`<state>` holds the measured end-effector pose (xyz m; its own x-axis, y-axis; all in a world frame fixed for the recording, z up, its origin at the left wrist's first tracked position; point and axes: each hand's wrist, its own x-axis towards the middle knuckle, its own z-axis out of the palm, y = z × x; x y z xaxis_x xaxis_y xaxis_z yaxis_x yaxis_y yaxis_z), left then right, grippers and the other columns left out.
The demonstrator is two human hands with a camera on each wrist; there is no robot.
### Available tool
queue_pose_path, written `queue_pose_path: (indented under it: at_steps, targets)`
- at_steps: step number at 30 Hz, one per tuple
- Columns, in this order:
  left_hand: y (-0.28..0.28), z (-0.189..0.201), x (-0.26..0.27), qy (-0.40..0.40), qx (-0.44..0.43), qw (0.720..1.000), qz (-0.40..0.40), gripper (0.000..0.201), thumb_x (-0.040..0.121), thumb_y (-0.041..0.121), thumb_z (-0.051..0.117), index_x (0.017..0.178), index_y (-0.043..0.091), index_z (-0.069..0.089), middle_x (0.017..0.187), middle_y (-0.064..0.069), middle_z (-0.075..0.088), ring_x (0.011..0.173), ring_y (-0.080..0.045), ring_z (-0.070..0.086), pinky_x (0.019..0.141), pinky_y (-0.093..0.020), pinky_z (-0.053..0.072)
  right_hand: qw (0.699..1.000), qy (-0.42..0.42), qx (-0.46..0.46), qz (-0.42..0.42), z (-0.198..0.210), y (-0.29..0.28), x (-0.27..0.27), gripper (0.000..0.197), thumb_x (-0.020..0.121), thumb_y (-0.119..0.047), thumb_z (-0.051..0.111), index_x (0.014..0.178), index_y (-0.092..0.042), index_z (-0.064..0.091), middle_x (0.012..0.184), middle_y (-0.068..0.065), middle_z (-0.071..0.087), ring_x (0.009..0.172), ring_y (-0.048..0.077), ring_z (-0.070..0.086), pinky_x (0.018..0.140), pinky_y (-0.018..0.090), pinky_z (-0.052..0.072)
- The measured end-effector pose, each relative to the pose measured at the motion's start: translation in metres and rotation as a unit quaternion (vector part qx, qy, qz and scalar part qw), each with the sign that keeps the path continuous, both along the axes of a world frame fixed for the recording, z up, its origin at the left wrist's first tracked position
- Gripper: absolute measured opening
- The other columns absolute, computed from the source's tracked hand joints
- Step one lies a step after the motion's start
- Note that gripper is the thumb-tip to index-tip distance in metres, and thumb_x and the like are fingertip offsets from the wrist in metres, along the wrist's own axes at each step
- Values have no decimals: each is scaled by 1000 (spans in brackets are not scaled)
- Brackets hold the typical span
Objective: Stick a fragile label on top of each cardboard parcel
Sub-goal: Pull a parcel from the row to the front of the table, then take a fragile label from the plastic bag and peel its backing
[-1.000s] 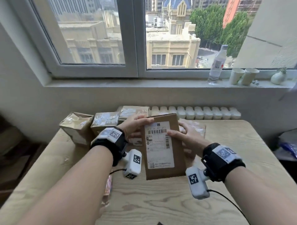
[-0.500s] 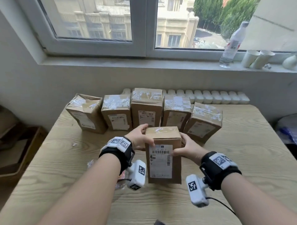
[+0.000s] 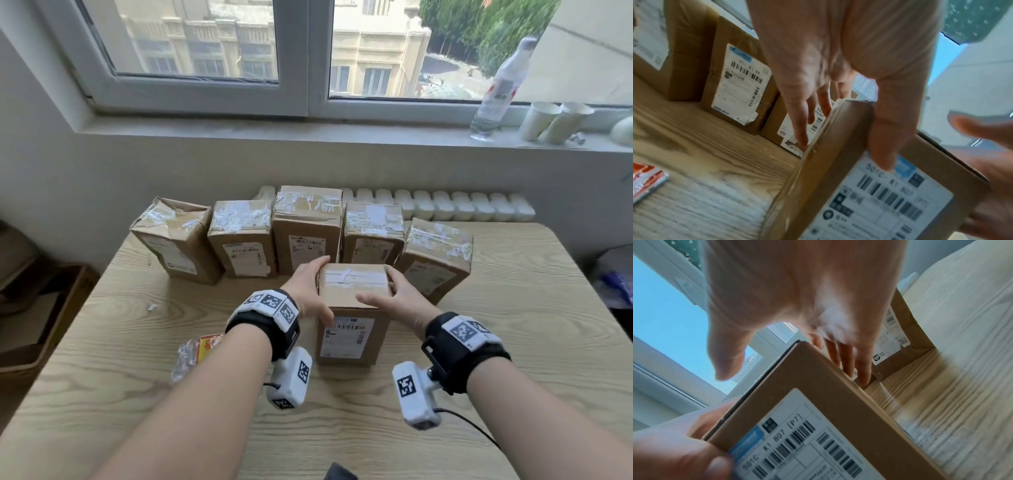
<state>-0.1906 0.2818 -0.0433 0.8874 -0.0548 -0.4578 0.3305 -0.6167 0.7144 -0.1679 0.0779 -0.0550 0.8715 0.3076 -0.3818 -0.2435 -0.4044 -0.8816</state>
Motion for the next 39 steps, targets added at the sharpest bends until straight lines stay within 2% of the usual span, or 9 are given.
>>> queue_pose_path:
  at_steps: [7,12,15,21,26,31,33,36,39]
  targets:
    - [18,12,-3,16,-33,999,11,99,61,16,88,145,28,38,145,-1,43,129,-19,47,107,-36,41,982,-76,-175,12,22,22,-2,95,74,-36,78,150,-21,24,151,5,36,136,20,37,110,35,33]
    - [68,17,-13,6,-24,994,103,68,70,21,81,132,26,54,139,-4,50,128,-20,47,104,-41,44,943,-266,-201,4,56,70,-8,67,81,-25,68,141,-19,39,141,1,47,130,17,44,107,32,36]
    - [111,8,-31,2,18,986,164,54,76,19,77,127,21,59,132,-4,56,120,-18,54,95,-26,43,938,-311,-148,47,67,114,-17,47,84,-18,63,130,-17,52,128,-1,57,118,14,53,100,24,39]
    - [169,-37,-80,21,59,962,266,42,80,12,71,120,17,63,126,-8,60,113,-20,58,88,-25,45,946,-190,-174,196,17,188,-49,37,88,-23,62,124,-22,57,112,-4,64,101,11,61,90,24,49]
    - [192,-77,-108,63,35,954,293,66,82,13,71,141,15,41,139,-11,49,117,-22,52,90,-26,41,941,-26,-274,198,-46,206,-58,47,88,-27,59,132,-14,49,125,5,61,109,20,60,87,26,45]
    - [194,-110,-116,130,51,945,295,89,77,20,74,150,16,23,148,-13,39,133,-30,41,109,-40,38,946,145,-259,131,-94,208,-63,27,87,-11,56,113,-7,50,74,8,56,55,20,53,50,28,43]
    - [192,-116,-116,133,61,944,297,93,76,19,75,151,18,20,150,-13,35,135,-29,38,109,-41,37,952,179,-229,101,-104,207,-62,43,89,-9,58,129,-6,44,85,12,59,63,22,61,51,30,52]
    - [187,-117,-113,141,40,942,301,105,70,19,81,152,23,16,149,-13,36,130,-31,45,106,-43,41,953,173,-226,105,-107,207,-61,58,84,-14,68,136,-5,42,119,16,61,99,29,65,83,41,57]
    - [184,-113,-109,147,3,941,306,111,68,19,85,153,20,14,151,-12,37,134,-30,43,110,-42,37,958,161,-220,95,-101,203,-60,58,81,-14,74,132,-6,47,115,10,61,95,23,62,75,30,51]
